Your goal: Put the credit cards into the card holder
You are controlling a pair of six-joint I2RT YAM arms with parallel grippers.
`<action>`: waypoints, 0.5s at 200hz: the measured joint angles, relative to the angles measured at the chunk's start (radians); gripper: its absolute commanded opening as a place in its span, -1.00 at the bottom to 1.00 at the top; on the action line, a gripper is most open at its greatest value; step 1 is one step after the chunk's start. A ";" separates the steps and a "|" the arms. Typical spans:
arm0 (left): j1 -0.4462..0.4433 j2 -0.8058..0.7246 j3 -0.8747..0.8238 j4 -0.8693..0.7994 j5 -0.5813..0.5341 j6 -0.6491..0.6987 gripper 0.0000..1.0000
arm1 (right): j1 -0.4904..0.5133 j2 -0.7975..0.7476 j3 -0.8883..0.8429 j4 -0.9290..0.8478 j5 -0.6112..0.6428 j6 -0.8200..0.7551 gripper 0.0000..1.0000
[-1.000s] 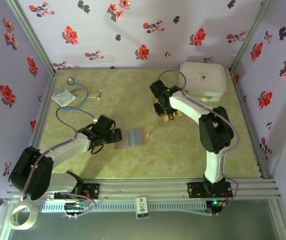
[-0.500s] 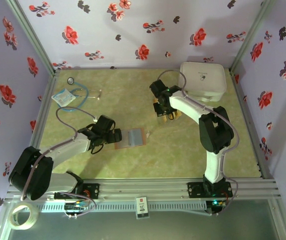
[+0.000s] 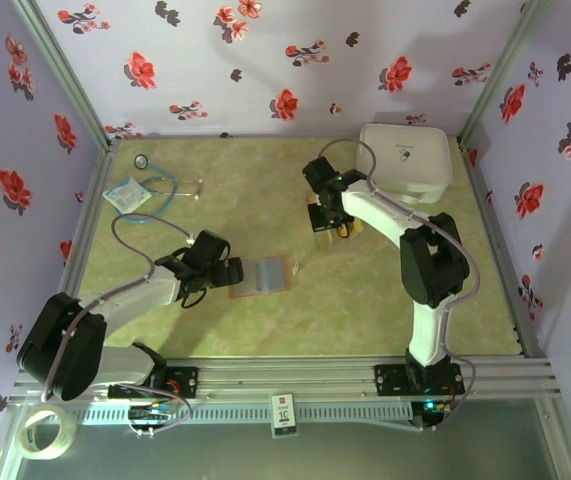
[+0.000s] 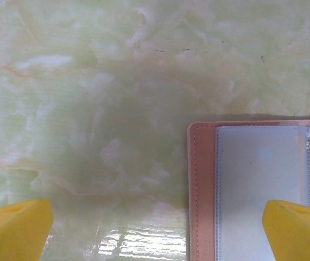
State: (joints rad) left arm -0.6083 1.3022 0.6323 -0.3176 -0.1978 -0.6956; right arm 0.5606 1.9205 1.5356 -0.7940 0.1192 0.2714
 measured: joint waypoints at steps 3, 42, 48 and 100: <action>0.000 -0.001 0.000 -0.001 0.000 0.000 0.99 | 0.000 -0.005 0.000 0.000 0.000 0.000 -1.00; 0.000 -0.024 0.001 -0.029 0.000 0.012 0.99 | -0.003 -0.112 0.000 -0.006 -0.041 0.001 -1.00; 0.000 -0.027 0.002 -0.034 0.000 0.016 0.99 | -0.003 -0.134 0.000 -0.005 -0.051 0.002 -1.00; 0.000 -0.032 0.005 -0.066 0.000 0.023 0.99 | -0.002 -0.282 -0.069 0.104 -0.214 0.072 -1.00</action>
State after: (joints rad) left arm -0.6086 1.2701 0.6373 -0.3836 -0.1982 -0.6727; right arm 0.5583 1.6390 1.4662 -0.6899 -0.0948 0.3439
